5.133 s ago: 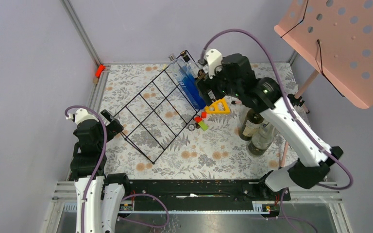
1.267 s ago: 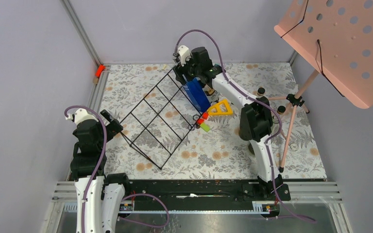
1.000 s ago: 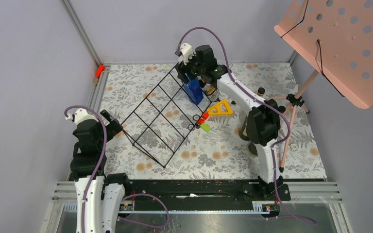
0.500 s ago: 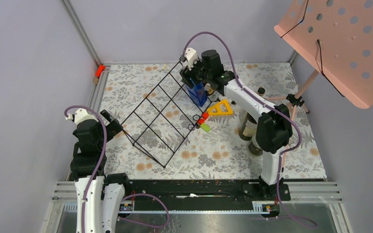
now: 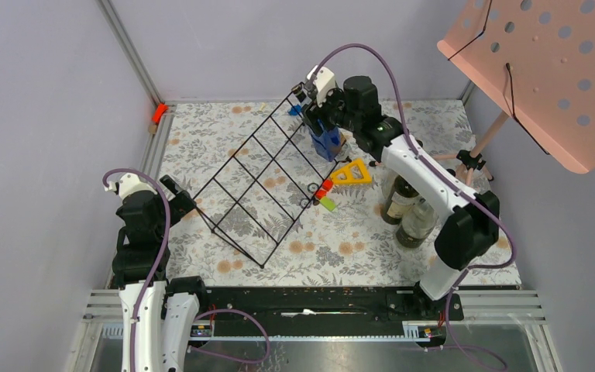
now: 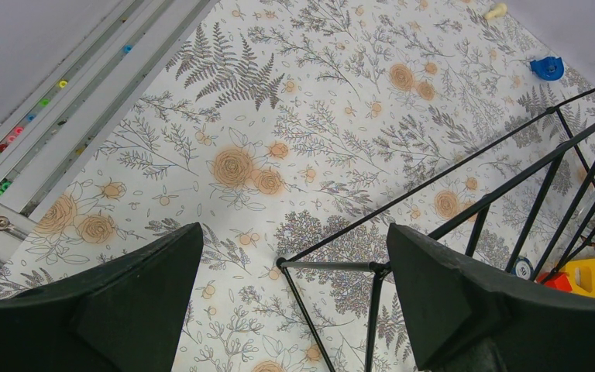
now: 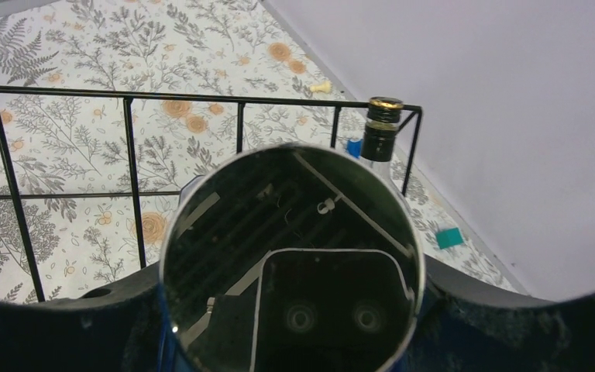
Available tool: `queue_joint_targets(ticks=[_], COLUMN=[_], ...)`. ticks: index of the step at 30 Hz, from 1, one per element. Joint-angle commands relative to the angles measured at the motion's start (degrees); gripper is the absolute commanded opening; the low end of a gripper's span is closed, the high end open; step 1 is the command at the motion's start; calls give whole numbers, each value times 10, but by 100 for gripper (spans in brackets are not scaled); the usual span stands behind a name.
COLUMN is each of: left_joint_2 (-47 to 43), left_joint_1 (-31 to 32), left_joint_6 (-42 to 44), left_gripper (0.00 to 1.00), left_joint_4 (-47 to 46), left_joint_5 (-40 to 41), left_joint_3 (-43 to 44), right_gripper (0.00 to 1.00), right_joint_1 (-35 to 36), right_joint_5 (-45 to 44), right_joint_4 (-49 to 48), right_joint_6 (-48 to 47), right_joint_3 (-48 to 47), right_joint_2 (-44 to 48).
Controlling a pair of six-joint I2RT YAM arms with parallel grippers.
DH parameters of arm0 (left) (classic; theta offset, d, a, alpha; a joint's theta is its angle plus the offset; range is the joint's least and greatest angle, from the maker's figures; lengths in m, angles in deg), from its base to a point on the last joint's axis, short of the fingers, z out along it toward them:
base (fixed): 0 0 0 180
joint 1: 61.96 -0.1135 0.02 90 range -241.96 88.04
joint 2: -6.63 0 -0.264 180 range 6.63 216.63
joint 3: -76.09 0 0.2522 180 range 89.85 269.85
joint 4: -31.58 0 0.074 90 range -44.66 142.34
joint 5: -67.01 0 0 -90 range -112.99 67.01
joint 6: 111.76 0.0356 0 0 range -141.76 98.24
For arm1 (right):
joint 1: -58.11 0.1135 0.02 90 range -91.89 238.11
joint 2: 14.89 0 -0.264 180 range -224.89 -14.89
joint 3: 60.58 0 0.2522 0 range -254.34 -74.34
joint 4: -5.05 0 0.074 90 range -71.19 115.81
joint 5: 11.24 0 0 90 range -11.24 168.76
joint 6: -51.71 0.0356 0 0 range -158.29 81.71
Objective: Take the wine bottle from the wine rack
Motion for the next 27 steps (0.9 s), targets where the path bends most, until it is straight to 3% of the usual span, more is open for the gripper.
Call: queue_joint_targets(ticks=[1,15,27], left_joint_2=[8,13,11], left_joint_1=[-4,-4,-4], left_joint_6=[8,9,9], left_gripper=[99,99,99], left_joint_4=[-29,-31,-33], left_joint_5=[-8,-13,-20], left_joint_3=[0,0,-1], right_gripper=[0,0,0], right_joint_1=[-2,-2,12], right_joint_5=[-35,-43,-28], right_joint_4=[-75,6,-2], right_joint_6=[-14,65,170], right_joint_3=[-7,116,266], right_joint_2=[92,238,373])
